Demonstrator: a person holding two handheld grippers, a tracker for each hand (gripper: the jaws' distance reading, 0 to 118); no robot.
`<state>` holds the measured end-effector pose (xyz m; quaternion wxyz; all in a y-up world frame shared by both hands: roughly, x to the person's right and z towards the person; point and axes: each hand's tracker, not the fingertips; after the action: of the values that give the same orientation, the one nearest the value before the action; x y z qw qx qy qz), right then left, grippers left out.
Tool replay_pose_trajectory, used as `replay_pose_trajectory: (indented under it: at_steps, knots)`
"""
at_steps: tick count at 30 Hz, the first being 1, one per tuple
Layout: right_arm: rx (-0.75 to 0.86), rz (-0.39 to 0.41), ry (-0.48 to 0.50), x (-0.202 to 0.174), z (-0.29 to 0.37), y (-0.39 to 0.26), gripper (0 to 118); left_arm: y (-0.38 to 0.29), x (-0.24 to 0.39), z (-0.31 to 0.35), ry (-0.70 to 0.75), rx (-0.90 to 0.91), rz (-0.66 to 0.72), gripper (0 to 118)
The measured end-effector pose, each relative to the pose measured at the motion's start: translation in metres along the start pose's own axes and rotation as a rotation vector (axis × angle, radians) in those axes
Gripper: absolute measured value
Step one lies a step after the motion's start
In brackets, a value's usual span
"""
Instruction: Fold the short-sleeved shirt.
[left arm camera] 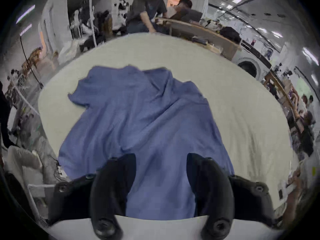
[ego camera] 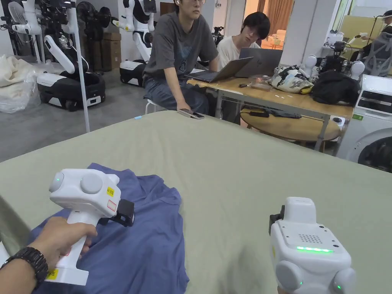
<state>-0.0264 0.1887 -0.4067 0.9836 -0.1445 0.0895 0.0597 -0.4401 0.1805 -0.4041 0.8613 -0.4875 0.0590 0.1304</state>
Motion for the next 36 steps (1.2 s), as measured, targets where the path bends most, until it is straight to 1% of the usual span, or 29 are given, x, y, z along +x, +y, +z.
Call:
replay_pose_trajectory:
  at_steps: [1, 3, 5, 6, 7, 9, 11, 12, 13, 14, 15, 16, 18, 20, 25, 30, 33, 36]
  knots:
    - [-0.007, 0.001, -0.003, 0.001, 0.000, -0.002, 0, 0.001, 0.000, -0.008, 0.000, -0.010, 0.006, 65]
    - [-0.015, 0.003, -0.005, 0.003, 0.000, -0.005, 0, -0.003, 0.003, -0.024, -0.024, -0.053, 0.013, 71]
    - [-0.022, 0.009, -0.014, 0.007, 0.000, -0.008, 0, -0.006, 0.010, -0.047, -0.009, -0.126, -0.010, 72]
    - [-0.026, 0.010, -0.019, 0.009, 0.000, -0.009, 0, -0.009, 0.014, -0.059, -0.005, -0.150, -0.033, 75]
    - [-0.032, 0.009, -0.022, 0.012, 0.000, -0.010, 0, -0.009, 0.013, -0.083, 0.034, -0.150, -0.075, 78]
    - [-0.038, 0.007, -0.027, 0.017, 0.002, -0.012, 0, -0.013, 0.029, -0.076, 0.108, -0.072, -0.141, 80]
    - [-0.039, 0.002, -0.040, 0.023, 0.002, -0.014, 0, -0.022, 0.039, -0.075, 0.152, -0.045, -0.180, 78]
    - [-0.041, -0.003, -0.042, 0.025, 0.003, -0.015, 0, -0.026, 0.041, -0.073, 0.140, -0.020, -0.192, 74]
    - [-0.044, -0.006, -0.042, 0.028, 0.003, -0.016, 0, -0.029, 0.042, -0.071, 0.120, -0.003, -0.193, 62]
    - [-0.045, -0.008, -0.044, 0.029, 0.002, -0.017, 0, -0.031, 0.044, -0.069, 0.110, 0.020, -0.198, 46]
    - [-0.049, -0.006, -0.049, 0.031, 0.002, -0.018, 0, -0.032, 0.044, -0.069, 0.122, 0.042, -0.218, 26]
    - [-0.049, -0.004, -0.051, 0.032, 0.003, -0.020, 0, -0.033, 0.044, -0.070, 0.159, 0.055, -0.257, 0]
    - [-0.054, -0.004, -0.054, 0.036, 0.005, -0.022, 0, -0.035, 0.039, -0.070, 0.124, 0.065, -0.179, 0]
    - [-0.057, -0.008, -0.063, 0.041, 0.008, -0.023, 0, -0.032, 0.036, -0.063, 0.098, 0.104, -0.147, 0]
    - [-0.043, -0.022, -0.086, 0.060, 0.018, -0.022, 0, -0.005, 0.046, -0.019, 0.019, 0.241, -0.120, 0]
    - [-0.020, -0.038, -0.128, 0.082, 0.028, -0.016, 0, 0.027, 0.091, 0.028, -0.072, 0.374, -0.170, 0]
    - [-0.012, -0.056, -0.155, 0.099, 0.035, -0.012, 0, 0.046, 0.135, 0.050, -0.131, 0.436, -0.233, 0]
    - [0.004, -0.072, -0.188, 0.116, 0.044, -0.009, 0, 0.055, 0.194, 0.074, -0.204, 0.483, -0.332, 0]
